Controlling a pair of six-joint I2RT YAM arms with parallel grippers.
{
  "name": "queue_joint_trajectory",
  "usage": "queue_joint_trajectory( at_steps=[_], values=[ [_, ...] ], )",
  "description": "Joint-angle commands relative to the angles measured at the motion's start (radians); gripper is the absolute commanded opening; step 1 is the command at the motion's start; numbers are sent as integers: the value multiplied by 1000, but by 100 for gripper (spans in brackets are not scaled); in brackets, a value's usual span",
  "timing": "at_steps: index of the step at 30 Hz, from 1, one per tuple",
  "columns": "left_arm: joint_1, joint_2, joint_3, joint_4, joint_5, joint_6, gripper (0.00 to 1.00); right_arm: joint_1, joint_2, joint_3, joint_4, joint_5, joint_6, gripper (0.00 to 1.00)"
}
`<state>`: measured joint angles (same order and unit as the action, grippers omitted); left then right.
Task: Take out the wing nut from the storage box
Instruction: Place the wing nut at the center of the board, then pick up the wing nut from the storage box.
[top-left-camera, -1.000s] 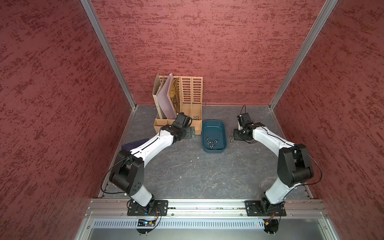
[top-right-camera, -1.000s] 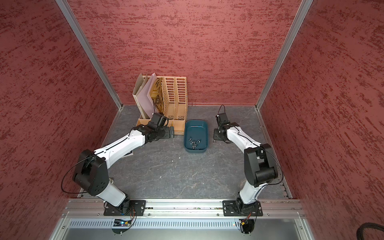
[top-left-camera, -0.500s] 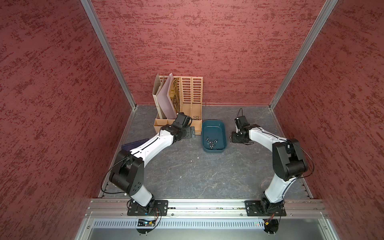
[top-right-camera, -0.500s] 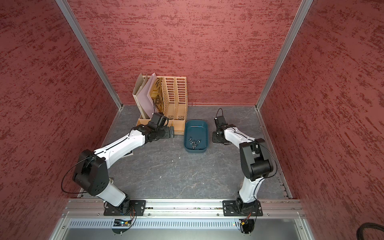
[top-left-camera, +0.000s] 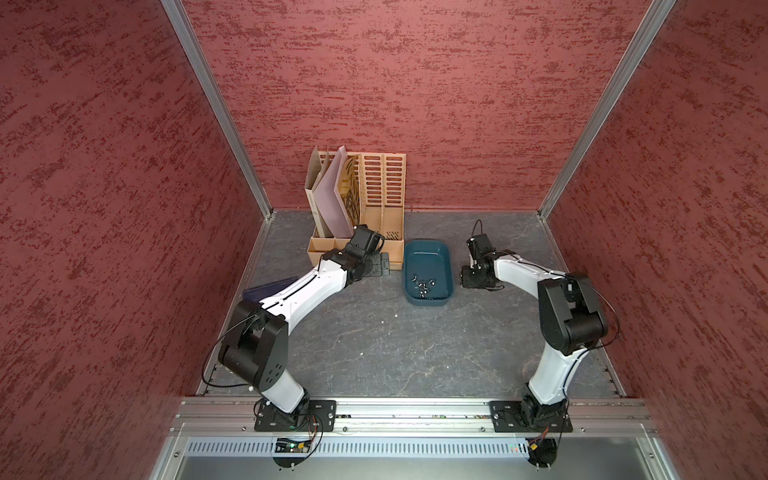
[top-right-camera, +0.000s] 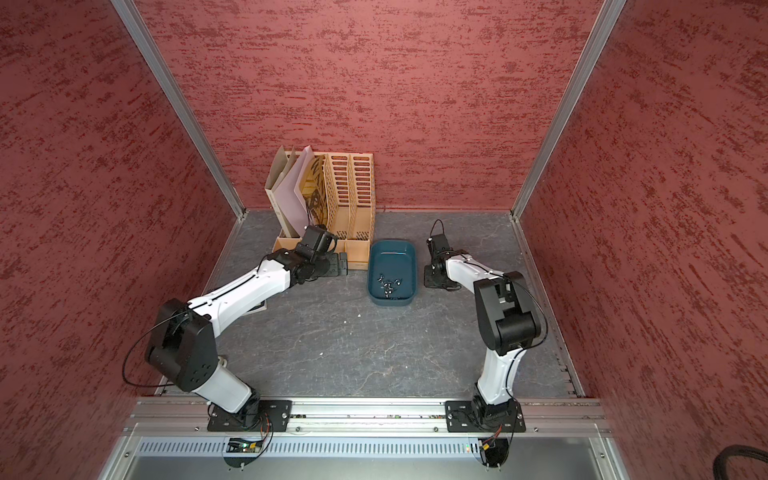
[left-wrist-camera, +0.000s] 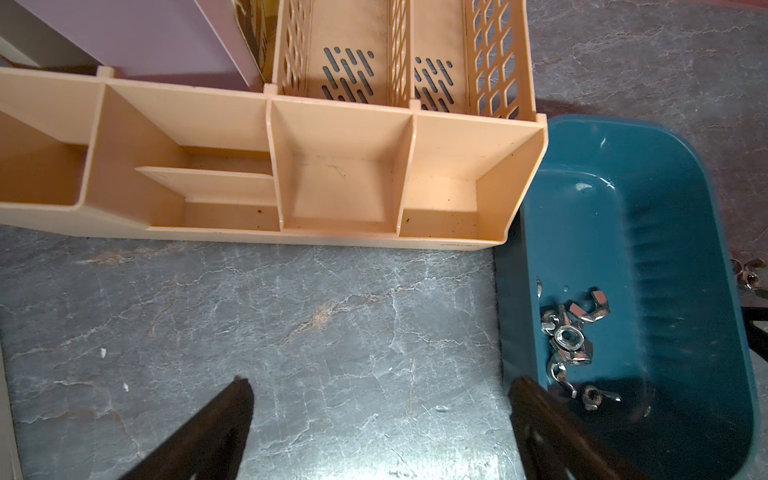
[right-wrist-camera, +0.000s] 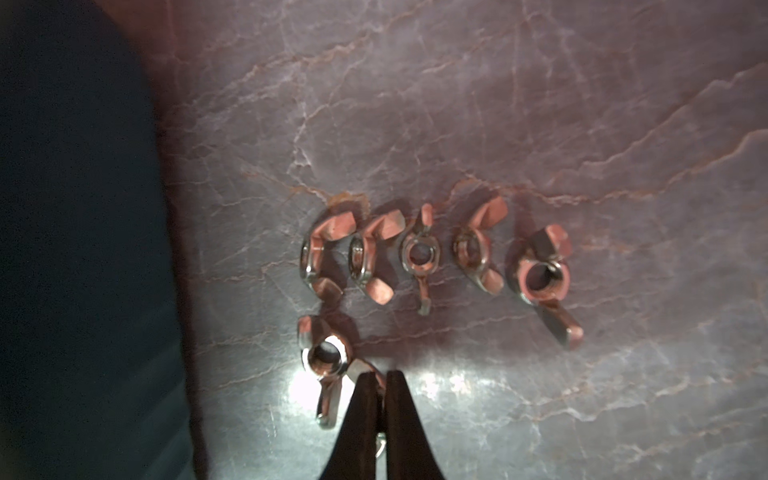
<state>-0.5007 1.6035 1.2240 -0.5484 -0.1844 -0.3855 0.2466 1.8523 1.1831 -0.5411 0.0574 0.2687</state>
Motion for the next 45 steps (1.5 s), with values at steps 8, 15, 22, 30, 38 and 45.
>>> queue_joint_trajectory(
  at_steps=[8, 15, 22, 30, 38, 45],
  values=[
    [-2, -23, -18, 10, -14, -2, 100, -4, 19, 13, 15, 21, 6, 13],
    [-1, -28, -24, 11, -13, -1, 100, -4, 4, 13, 9, 38, 5, 22],
    [-1, -31, -31, 13, -12, -1, 100, 4, -81, 79, -56, 56, -16, 25],
    [-2, -22, -23, 19, -7, -2, 100, 110, -132, 227, -141, 53, -37, 28],
    [-1, -20, -15, 11, -12, 3, 100, 282, -33, 349, -204, 56, 2, 28],
    [4, -23, -15, 10, -11, 6, 100, 311, 97, 369, -205, 56, 47, 29]
  ],
)
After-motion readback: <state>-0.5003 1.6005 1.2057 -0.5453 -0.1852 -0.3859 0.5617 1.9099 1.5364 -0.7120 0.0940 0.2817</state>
